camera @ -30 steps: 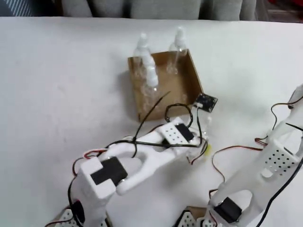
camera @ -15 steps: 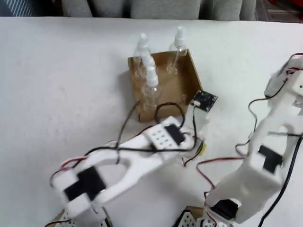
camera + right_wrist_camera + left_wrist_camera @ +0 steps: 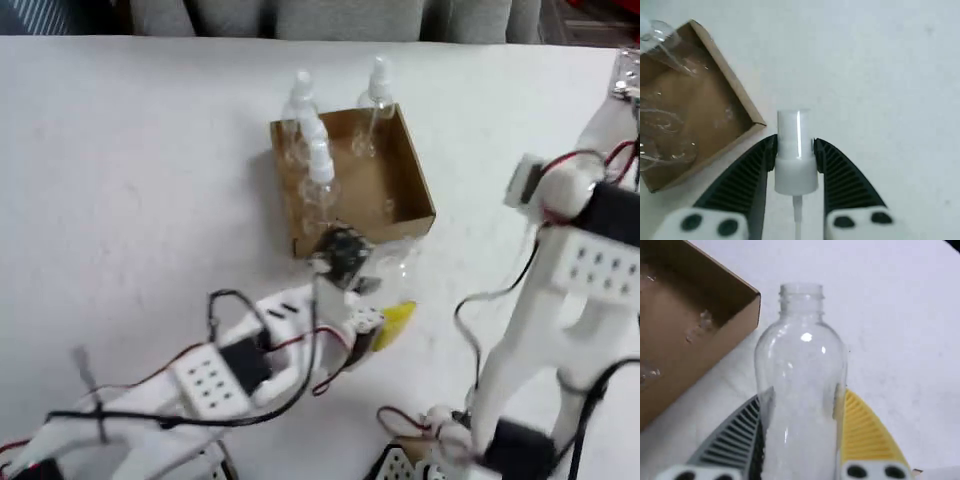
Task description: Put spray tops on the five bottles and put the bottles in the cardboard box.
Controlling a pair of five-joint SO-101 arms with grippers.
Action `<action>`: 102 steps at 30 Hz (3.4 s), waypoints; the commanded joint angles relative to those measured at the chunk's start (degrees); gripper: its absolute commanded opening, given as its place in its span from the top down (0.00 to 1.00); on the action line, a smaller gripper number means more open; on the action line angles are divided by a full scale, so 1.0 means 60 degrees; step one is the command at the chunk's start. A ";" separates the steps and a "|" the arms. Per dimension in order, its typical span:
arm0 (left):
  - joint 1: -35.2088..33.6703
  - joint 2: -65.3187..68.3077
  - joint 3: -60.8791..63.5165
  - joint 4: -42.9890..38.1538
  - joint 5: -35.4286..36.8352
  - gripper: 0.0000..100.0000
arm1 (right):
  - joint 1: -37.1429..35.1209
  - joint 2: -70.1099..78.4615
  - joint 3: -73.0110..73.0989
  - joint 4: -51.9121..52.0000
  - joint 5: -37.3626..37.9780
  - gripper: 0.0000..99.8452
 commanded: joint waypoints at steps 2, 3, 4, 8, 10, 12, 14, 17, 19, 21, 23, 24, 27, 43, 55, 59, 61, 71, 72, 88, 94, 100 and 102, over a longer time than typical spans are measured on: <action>-0.0462 -0.2147 0.0864 -0.0396 -0.0147 0.98 | -0.1136 -0.1912 0.0615 -0.0842 -0.0571 0.99; -0.0476 -0.2542 0.1128 -0.0396 -0.0161 0.98 | -0.1414 -0.2278 0.0791 -0.1004 -0.0557 0.99; -0.0476 -0.2967 0.1363 -0.0396 -0.0161 0.98 | -0.1692 -0.2615 0.0982 -0.1165 -0.0542 0.99; -0.0432 -0.4872 0.2403 -0.0396 -0.0161 0.98 | -0.2513 -0.3993 0.1802 -0.1956 -0.0527 0.99; -0.0432 -0.5883 0.2872 -0.0322 -0.0176 0.98 | -0.3011 -0.4637 0.2271 -0.2278 -0.0513 0.99; -0.0418 -0.6864 0.3385 -0.0308 -0.0176 0.98 | -0.3495 -0.5238 0.2813 -0.2791 -0.0498 0.99; -0.0403 -0.7861 0.3927 -0.0308 -0.0176 0.98 | -0.3846 -0.5795 0.3355 -0.3451 -0.0513 0.99; -0.0403 -0.9136 0.4425 -0.0044 -0.0176 0.98 | -0.4388 -0.6425 0.3868 -0.4505 -0.0542 0.99; -0.0388 -0.9824 0.4454 0.0703 -0.0176 0.98 | -0.4711 -0.6645 0.4059 -0.5399 -0.0484 0.99; -0.0388 -1.0015 0.4337 0.1128 -0.0176 0.98 | -0.4901 -0.6615 0.4176 -0.6571 -0.0469 0.99; -0.0388 -0.9897 0.4308 0.1172 -0.0176 0.98 | -0.5077 -0.6484 0.4425 -0.7714 -0.0396 0.99; -0.0388 -0.9883 0.4322 0.1172 -0.0176 0.98 | -0.5223 -0.6425 0.4586 -0.8227 -0.0117 0.99; -0.0388 -0.9883 0.4337 0.1216 -0.0176 0.98 | -0.5971 -0.6396 0.5216 -0.9004 0.1040 0.99; -0.0374 -0.9853 0.4498 0.1260 -0.0894 0.98 | -0.6821 -0.7788 0.6725 -1.0513 0.1832 0.99; -0.0344 -0.9839 0.4498 0.1612 -0.1231 0.98 | -0.6835 -0.8022 0.6168 -1.0498 0.1773 0.99; -0.0344 -0.9839 0.4498 0.1612 -0.1231 0.98 | -0.7055 -0.8403 0.6139 -0.9663 0.1758 0.99; -0.0344 -0.9853 0.4498 0.1612 -0.1245 0.98 | -0.7216 -0.8549 0.6198 -0.9297 0.1758 0.99; -0.0344 -0.9868 0.4498 0.1582 -0.1245 0.98 | -0.7509 -0.8696 0.6520 -0.9326 0.1509 0.99; -0.0344 -0.9868 0.4498 0.1582 -0.1245 0.98 | -0.7509 -0.8696 0.6623 -0.9516 0.1509 0.99; -0.0344 -0.9868 0.4498 0.1582 -0.1260 0.98 | -0.6747 -0.8696 0.7341 -1.0249 0.1524 0.99; -0.0344 -0.9868 0.4498 0.1582 -0.1260 0.98 | -0.6718 -0.8755 0.7751 -1.0234 0.1480 0.99; -0.0344 -0.9868 0.4498 0.1582 -0.1260 0.98 | -0.6733 -0.8769 0.7971 -1.0176 0.1465 0.99; -0.0344 -0.9868 0.4498 0.1582 -0.1260 0.98 | -0.6747 -0.8784 0.8103 -1.0147 0.1172 0.99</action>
